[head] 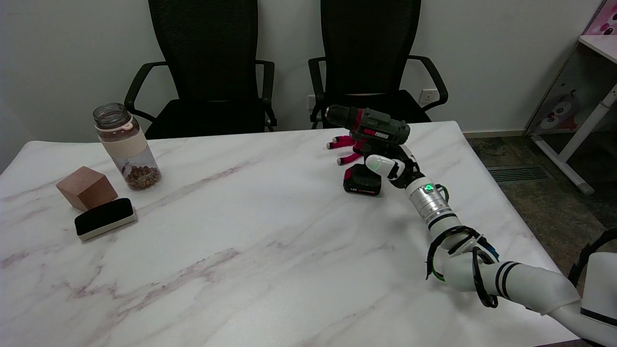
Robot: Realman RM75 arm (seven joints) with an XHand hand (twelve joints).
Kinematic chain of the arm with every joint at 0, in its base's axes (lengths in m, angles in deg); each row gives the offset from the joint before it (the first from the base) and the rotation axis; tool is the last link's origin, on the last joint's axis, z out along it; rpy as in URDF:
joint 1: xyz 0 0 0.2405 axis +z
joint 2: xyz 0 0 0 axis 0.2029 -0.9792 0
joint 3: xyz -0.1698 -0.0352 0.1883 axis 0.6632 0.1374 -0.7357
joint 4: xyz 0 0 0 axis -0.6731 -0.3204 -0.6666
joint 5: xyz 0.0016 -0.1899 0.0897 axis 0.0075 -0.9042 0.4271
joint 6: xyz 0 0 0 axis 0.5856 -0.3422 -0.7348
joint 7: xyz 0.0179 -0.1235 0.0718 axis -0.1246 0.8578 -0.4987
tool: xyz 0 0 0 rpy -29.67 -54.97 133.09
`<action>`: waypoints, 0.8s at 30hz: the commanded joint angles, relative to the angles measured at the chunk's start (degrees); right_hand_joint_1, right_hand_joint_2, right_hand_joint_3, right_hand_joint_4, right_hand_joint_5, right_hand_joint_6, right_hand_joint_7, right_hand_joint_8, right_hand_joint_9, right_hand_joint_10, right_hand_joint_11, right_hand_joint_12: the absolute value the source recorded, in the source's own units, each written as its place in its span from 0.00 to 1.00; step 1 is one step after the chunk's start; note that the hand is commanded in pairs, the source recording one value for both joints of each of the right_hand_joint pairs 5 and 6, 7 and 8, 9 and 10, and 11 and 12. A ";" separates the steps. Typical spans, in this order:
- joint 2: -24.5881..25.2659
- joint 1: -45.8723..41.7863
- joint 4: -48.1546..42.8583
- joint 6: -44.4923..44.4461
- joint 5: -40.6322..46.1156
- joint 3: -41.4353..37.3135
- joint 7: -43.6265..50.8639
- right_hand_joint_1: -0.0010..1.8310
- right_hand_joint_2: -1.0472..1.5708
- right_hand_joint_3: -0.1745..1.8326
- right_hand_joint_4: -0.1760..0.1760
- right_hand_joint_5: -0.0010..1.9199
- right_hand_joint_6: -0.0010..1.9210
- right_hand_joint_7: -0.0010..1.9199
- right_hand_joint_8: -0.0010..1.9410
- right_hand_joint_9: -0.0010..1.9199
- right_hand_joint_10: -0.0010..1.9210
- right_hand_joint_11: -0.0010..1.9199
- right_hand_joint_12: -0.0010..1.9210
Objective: Pick up the power screwdriver.
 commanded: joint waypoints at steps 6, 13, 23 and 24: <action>0.15 0.87 0.20 0.86 -0.83 0.49 -0.35 0.49 0.27 0.49 1.00 0.21 0.21 0.21 0.21 0.20 0.20 0.23 0.23; 0.15 0.96 0.20 1.02 -0.83 0.83 -0.43 0.49 0.29 0.48 1.00 0.22 0.22 0.22 0.22 0.22 0.22 0.33 0.33; 0.24 1.05 0.12 2.01 -0.83 1.45 -3.01 0.51 0.37 0.48 1.00 0.25 0.25 0.25 0.25 0.39 0.39 0.59 0.58; 0.24 1.05 0.11 2.18 -0.83 1.45 -3.23 0.51 0.38 0.48 1.00 0.25 0.25 0.25 0.25 0.39 0.39 0.58 0.58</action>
